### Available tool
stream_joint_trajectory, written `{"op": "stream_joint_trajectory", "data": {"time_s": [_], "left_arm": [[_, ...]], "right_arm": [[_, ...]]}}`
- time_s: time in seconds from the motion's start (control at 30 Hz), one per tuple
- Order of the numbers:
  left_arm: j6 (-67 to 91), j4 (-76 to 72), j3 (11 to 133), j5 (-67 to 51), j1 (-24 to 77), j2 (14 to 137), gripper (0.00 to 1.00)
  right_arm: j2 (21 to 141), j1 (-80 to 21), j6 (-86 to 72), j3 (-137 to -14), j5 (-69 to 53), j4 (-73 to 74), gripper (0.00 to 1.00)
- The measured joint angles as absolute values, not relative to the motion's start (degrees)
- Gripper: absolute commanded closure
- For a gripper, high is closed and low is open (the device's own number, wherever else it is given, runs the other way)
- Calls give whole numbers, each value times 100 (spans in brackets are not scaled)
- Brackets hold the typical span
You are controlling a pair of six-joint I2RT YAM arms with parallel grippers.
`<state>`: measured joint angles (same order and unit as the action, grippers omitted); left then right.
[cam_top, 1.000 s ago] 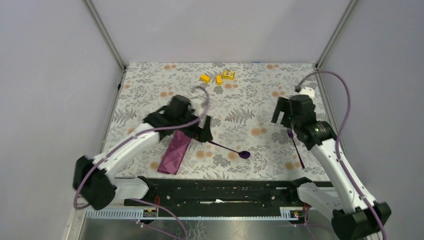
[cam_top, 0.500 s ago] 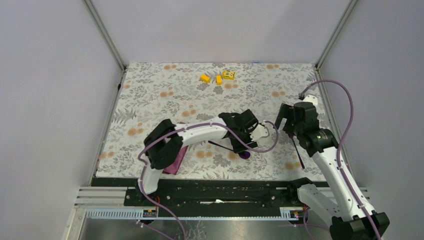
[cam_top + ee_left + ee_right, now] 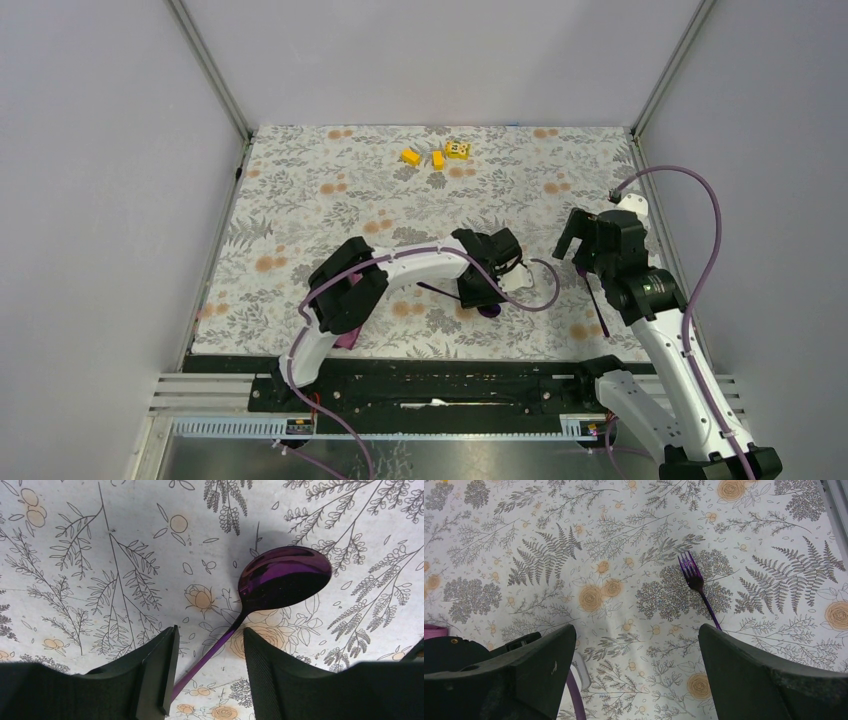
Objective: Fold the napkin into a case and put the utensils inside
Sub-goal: Pick up the spoon from the center of the board.
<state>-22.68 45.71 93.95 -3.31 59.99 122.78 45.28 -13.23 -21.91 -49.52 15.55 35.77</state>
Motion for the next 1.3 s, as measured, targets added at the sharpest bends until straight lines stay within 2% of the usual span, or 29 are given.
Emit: {"op": "stream_joint_trajectory", "data": {"time_s": [0.13,0.23,0.43,0.87,1.13,1.3], "left_arm": [[-2263,4619,9417,-263,6047,12309,59],[-2261,4637,9397,-228,6095,12311,79],[-2163,4438,9129,-106,6158,12171,100],[-1494,3741,7419,419,6114,10711,100],[-775,3319,7334,526,5870,9679,100],[-423,3424,7334,722,5253,9524,100]], "right_arm": [[4519,-1323,-2193,-4952,1555,3577,0],[4519,-1323,-2193,-4952,1555,3577,1],[4519,-1323,-2193,-4952,1553,3577,0],[4521,-1323,-2259,-4952,1555,3570,0],[4539,-1323,-2292,-4853,1533,3546,0],[4689,-1323,-2283,-4716,1083,3361,0]]}}
